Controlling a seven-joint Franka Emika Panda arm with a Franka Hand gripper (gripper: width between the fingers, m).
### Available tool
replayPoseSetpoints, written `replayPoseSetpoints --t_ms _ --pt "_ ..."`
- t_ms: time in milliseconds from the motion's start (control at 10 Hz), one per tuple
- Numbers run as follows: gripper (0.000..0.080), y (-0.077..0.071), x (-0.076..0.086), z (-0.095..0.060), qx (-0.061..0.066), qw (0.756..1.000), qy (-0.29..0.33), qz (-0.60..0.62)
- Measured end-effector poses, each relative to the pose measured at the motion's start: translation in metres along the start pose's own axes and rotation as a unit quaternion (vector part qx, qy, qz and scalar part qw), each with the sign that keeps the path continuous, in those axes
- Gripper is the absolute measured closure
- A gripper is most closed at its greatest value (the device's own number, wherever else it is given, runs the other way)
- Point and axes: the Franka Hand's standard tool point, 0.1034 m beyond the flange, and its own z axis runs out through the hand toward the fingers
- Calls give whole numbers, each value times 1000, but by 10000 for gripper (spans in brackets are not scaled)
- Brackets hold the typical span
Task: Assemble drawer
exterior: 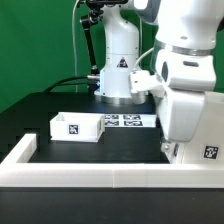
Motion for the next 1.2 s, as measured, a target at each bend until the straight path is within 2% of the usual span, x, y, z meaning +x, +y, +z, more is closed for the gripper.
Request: replayPoseSetpoints --t_ms 100,200,300,500,700,1000,1200 --pt "150 2 -13 4 -7 1000 2 -18" --pt "150 3 -28 9 -24 999 7 -33" --pt "150 -2 -43 11 -33 999 11 -39" --pt "150 -12 -61 8 -57 998 16 -35" --pt "150 -40 -76 9 -62 998 18 -24" --pt "150 -88 -98 4 -61 998 18 2" --pt "150 -104 -113 6 -56 998 17 18"
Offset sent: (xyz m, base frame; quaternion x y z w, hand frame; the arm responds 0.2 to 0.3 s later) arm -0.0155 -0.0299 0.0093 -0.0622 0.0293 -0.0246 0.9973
